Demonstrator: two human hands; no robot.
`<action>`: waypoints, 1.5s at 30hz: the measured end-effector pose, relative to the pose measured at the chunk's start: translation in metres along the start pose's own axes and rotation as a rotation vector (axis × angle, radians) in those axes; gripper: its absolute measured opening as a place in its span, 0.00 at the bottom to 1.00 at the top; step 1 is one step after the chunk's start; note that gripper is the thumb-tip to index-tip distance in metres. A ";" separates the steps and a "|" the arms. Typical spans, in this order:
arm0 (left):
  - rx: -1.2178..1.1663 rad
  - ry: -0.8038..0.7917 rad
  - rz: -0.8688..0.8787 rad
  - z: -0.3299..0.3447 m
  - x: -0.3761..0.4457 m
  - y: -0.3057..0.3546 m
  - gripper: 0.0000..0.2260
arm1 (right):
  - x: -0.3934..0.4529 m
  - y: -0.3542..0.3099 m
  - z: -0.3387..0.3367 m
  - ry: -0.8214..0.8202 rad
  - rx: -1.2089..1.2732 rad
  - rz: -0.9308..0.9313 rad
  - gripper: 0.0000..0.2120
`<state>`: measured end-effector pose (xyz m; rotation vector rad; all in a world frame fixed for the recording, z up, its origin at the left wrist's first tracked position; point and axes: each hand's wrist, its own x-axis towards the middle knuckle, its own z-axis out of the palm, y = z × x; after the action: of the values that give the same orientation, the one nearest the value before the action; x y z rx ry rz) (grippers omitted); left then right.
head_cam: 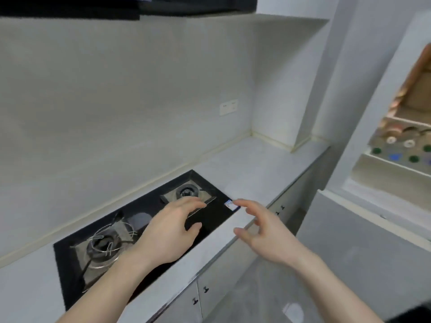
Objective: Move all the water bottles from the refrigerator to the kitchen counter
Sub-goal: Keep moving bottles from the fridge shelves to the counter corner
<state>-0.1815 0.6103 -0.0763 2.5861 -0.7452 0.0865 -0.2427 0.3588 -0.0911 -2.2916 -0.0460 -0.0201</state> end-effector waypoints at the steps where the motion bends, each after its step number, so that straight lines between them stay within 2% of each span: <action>1: -0.006 -0.013 0.030 0.004 0.013 0.012 0.21 | -0.006 0.008 -0.014 0.041 0.000 0.022 0.27; 7: -0.045 -0.094 0.264 0.038 0.099 0.093 0.20 | -0.039 0.057 -0.096 0.279 -0.043 0.159 0.29; 15: -0.113 -0.174 0.484 0.075 0.205 0.173 0.20 | -0.043 0.104 -0.174 0.491 -0.096 0.299 0.28; 31: -0.154 -0.200 0.792 0.109 0.393 0.261 0.20 | 0.017 0.163 -0.290 0.772 -0.168 0.437 0.27; 45: -0.262 -0.257 0.958 0.158 0.481 0.368 0.19 | 0.013 0.207 -0.380 0.984 -0.168 0.495 0.26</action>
<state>0.0277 0.0280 0.0146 1.8067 -1.8799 -0.0528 -0.2209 -0.0624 0.0048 -2.1550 1.0458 -0.8992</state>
